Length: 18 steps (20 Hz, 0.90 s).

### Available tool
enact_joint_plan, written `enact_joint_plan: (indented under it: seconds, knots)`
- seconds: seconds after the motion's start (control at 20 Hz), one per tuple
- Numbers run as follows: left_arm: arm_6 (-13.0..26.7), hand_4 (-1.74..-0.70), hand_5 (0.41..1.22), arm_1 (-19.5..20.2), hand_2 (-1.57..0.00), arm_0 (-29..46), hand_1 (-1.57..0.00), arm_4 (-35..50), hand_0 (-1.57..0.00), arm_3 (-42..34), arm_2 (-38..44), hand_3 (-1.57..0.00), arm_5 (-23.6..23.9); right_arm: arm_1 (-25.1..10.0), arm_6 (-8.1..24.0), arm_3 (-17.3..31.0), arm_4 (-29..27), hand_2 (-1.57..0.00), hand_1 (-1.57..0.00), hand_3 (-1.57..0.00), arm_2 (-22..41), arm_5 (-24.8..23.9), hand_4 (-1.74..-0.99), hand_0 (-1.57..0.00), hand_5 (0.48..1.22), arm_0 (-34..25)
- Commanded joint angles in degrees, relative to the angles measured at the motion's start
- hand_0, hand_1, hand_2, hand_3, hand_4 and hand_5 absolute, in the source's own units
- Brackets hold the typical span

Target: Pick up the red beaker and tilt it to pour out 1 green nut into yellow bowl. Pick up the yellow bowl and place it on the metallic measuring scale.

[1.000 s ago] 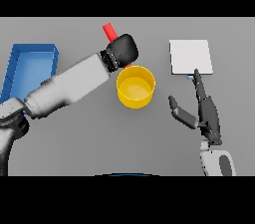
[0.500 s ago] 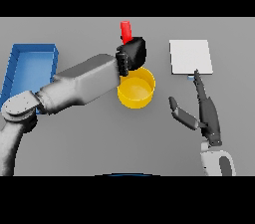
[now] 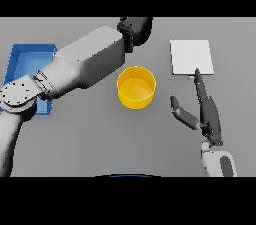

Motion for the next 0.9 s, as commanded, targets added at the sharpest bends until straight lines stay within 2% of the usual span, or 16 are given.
enact_joint_plan:
  seconds: [0.0, 0.1, 0.25, 0.4, 0.5, 0.6, 0.7, 0.75, 0.85]
  knots:
    - [-0.9, -1.73, 1.221, 0.8, -1.57, -1.6, -1.57, 1.1, -1.57, 1.2, 1.0, -1.57, 0.6, 0.0, -0.7, 0.1, 0.4, 0.0, 0.0, 0.0, 0.3, 0.1, -1.154, 0.0, 0.654, 0.3]
    - [-0.7, -1.73, 1.221, 2.9, -1.57, -4.7, -1.57, 3.5, -1.57, 4.1, 3.4, -1.18, 2.6, 0.2, -0.5, 0.4, 0.9, 0.0, 0.0, 0.0, 0.4, -0.5, -1.16, 0.0, 0.66, -0.1]
    - [1.1, -1.73, 1.221, 5.0, -1.57, -9.3, -1.57, 10.3, -1.57, 12.5, 10.4, -1.37, 4.3, 0.6, -0.9, 0.8, 0.2, 0.0, 0.0, 0.0, 0.6, 0.0, -1.16, 0.0, 0.661, -0.5]
    - [4.4, -1.73, 1.221, 7.7, -1.57, -10.4, -1.57, 22.5, -1.57, 19.1, 21.5, -1.47, 4.4, 0.3, 0.3, 1.0, 2.1, 0.0, 0.0, 0.0, 0.8, -1.1, -1.146, 0.0, 0.641, -1.3]
    - [6.7, -1.74, 1.221, 10.4, -1.57, -10.0, -1.57, 31.4, -1.57, 22.6, 29.1, -1.42, 5.3, 0.1, 0.3, 1.2, 3.7, 0.0, 0.0, 0.0, 1.3, -1.9, -1.144, 0.0, 0.633, -1.6]
    - [8.2, -1.74, 1.221, 13.2, -1.57, -8.5, -1.57, 38.1, -1.57, 26.4, 34.0, -1.39, 7.6, 0.7, -0.2, 1.8, 1.9, 0.0, 0.0, 0.0, 1.0, -1.2, -1.129, 0.0, 0.625, -2.2]
    - [8.8, -1.74, 1.221, 16.3, -1.57, -6.5, -1.57, 44.8, -1.57, 29.1, 38.6, -1.46, 9.6, 0.7, -1.7, 2.3, -1.1, 0.0, 0.0, 0.0, 0.1, 0.5, -1.093, 0.0, 0.623, -2.6]
    - [9.0, -1.74, 1.221, 17.4, -1.57, -5.0, -1.57, 48.1, -1.57, 30.1, 40.7, -1.48, 10.6, 0.3, -1.4, 2.0, -2.2, 0.0, 0.0, 0.0, -0.2, 1.3, -1.083, 0.0, 0.625, -3.0]
    - [10.5, -1.74, 1.221, 19.3, -1.57, -1.4, -1.57, 53.2, -1.57, 31.6, 43.5, -1.51, 13.7, 0.1, -1.5, 1.9, -2.3, 0.0, 0.0, 0.0, 0.2, 1.9, -1.092, 0.0, 0.637, -2.1]
